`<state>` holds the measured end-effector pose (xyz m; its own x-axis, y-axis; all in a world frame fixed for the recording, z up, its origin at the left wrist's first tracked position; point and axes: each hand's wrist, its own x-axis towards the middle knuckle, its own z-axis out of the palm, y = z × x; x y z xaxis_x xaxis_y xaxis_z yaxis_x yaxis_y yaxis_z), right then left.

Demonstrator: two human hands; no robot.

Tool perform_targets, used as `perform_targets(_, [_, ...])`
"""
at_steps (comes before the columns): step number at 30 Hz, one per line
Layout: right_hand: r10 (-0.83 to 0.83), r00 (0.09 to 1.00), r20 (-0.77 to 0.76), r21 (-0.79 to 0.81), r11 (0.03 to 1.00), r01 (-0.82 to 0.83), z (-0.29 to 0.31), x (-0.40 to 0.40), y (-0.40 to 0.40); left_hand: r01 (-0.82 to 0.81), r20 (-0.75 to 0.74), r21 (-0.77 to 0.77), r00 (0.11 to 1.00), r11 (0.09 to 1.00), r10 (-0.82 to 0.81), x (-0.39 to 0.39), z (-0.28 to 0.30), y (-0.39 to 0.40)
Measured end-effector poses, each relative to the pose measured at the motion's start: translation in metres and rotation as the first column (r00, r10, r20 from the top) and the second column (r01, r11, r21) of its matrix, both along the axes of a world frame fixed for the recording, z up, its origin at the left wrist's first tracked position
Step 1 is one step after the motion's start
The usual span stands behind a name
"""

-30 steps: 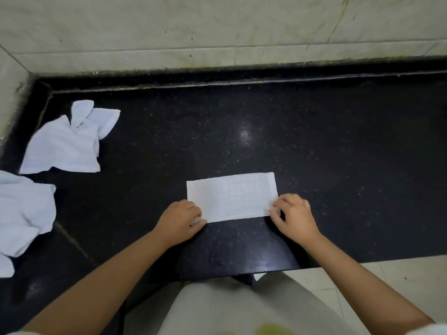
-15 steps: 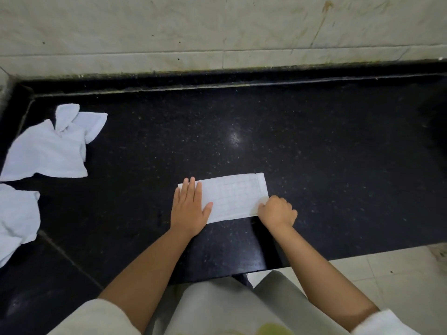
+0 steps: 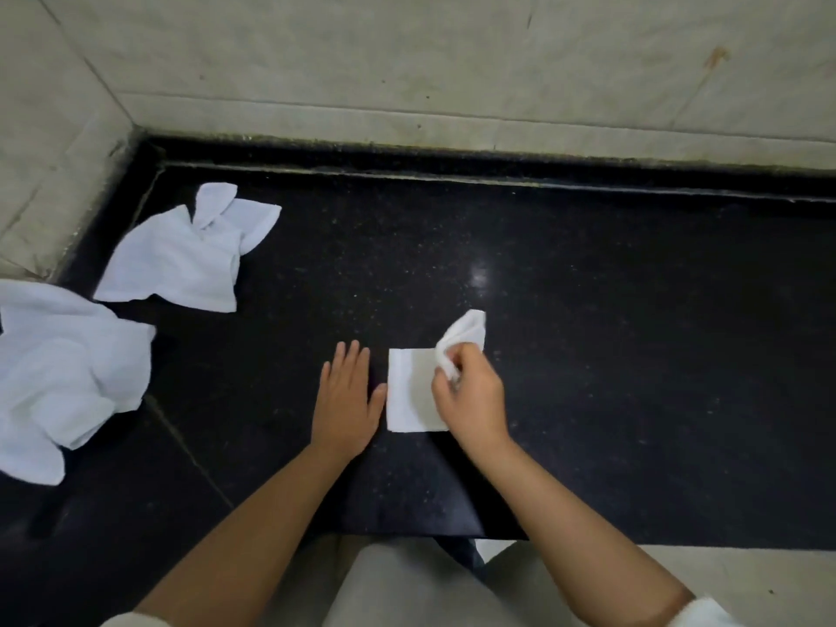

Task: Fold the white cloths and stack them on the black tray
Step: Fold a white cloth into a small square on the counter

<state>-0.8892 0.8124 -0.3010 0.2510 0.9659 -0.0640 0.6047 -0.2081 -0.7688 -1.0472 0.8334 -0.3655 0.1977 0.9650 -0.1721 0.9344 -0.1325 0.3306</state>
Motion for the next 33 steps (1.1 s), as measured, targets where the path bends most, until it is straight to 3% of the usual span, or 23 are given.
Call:
perform_targets(4, [0.291,0.903,0.317,-0.016,0.953,-0.302,-0.045,-0.033,-0.014,-0.094,0.004,-0.015,0.996,0.996,0.094,-0.036,-0.003,-0.013])
perform_targets(12, [0.383,0.732,0.563,-0.099,0.911,-0.401,-0.053,-0.028,-0.009,-0.050,0.051,0.000,0.997,0.999,0.050,-0.036,-0.008,-0.017])
perform_targets(16, [0.387,0.710,0.588,-0.017,0.883,-0.468,-0.058,-0.023,-0.012,-0.006,0.075,0.041,0.997,0.999,0.003,-0.029,-0.006,-0.010])
perform_targets(20, [0.503,0.612,0.611,-0.098,0.815,-0.572,-0.063,-0.019,-0.026,0.045,0.070,0.098,0.996,0.994,-0.052,-0.026,-0.004,-0.009])
perform_targets(22, [0.510,0.594,0.622,-0.046,0.781,-0.622,-0.065,-0.006,-0.035,0.112,0.092,0.187,0.987,0.976,-0.131,-0.024,-0.003,-0.012])
perform_targets(24, [0.441,0.636,0.634,0.032,0.806,-0.591,-0.065,0.013,-0.040,0.193,0.161,0.317,0.954,0.928,-0.254,-0.017,-0.005,-0.017])
perform_targets(26, [0.387,0.642,0.661,-0.002,0.857,-0.515,-0.058,0.029,-0.041,0.257,0.215,0.401,0.907,0.879,-0.363,-0.009,-0.008,-0.022])
perform_targets(29, [0.453,0.588,0.670,-0.111,0.845,-0.524,-0.054,0.042,-0.039,0.396,0.112,0.379,0.877,0.836,-0.467,0.003,-0.013,-0.026])
perform_targets(33, [0.511,0.548,0.663,-0.149,0.807,-0.572,-0.050,0.046,-0.024,0.470,-0.074,0.279,0.880,0.837,-0.469,0.015,-0.010,-0.021])
